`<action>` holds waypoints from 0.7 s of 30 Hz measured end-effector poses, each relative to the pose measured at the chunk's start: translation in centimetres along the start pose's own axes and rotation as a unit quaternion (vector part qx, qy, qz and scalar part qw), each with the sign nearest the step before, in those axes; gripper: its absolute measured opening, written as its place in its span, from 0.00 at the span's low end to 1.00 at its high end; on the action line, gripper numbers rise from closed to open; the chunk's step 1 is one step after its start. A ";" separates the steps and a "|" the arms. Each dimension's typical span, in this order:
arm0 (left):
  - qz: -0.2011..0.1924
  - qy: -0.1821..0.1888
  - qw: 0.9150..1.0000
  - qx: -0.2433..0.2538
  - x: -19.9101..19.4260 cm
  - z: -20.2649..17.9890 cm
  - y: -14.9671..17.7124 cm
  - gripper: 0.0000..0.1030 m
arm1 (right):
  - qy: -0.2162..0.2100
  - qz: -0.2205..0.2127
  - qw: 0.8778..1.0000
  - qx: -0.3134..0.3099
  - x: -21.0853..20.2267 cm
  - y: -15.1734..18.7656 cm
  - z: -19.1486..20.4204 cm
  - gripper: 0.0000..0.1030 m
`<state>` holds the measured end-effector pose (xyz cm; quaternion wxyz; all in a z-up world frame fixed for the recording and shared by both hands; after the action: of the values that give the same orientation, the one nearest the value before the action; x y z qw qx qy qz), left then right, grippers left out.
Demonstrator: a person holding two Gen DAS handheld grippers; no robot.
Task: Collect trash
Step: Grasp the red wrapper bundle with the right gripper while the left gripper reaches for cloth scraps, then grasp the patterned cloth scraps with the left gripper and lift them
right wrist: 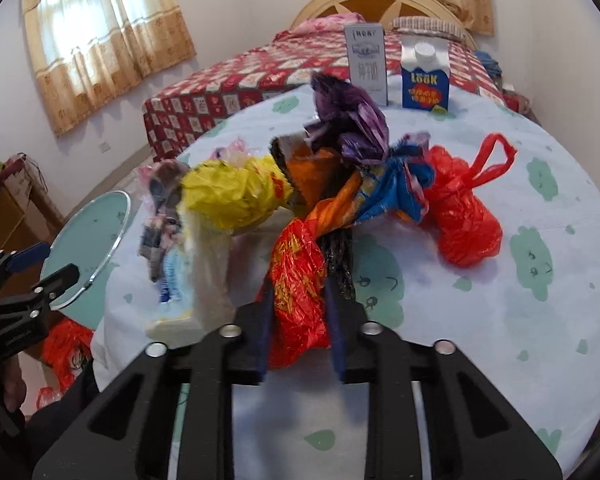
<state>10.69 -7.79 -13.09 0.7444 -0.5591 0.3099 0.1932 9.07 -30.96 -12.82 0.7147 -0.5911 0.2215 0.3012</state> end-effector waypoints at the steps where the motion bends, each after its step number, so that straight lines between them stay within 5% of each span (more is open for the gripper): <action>1: -0.002 0.002 1.000 -0.001 -0.1 -0.1 -0.1 0.69 | -0.003 -0.005 1.000 0.001 -0.5 -0.1 0.1 0.18; 8: -0.017 0.023 1.000 -0.003 -0.8 -1.9 -1.6 0.69 | 0.027 -0.072 0.997 -0.021 -5.0 -0.5 0.5 0.17; 17: -0.019 0.067 0.997 -0.014 0.0 -6.9 -3.6 0.68 | 0.095 -0.091 0.991 -0.039 -6.1 0.6 -1.1 0.17; 19: -0.010 0.073 0.997 -0.012 1.0 -7.9 -3.9 0.60 | 0.091 -0.089 0.991 -0.034 -5.9 1.0 -1.7 0.17; 21: 0.008 0.090 0.996 -0.013 2.3 -8.6 -4.0 0.39 | 0.090 -0.091 0.991 -0.034 -5.7 1.2 -1.9 0.17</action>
<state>12.80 -17.36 -13.36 0.7046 -0.5810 0.3778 0.1524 4.19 -33.64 -10.19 0.6960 -0.6575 0.2193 0.1878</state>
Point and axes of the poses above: each gripper's, at about its wrist camera, not at the fingertips, and x roughly the way its jaws point, z to its left, y to its underside, the point moved 1 cm from there along x, roughly the way its jaws point, and after that the axes turned 2 degrees about -z, right-handed, at the moved point
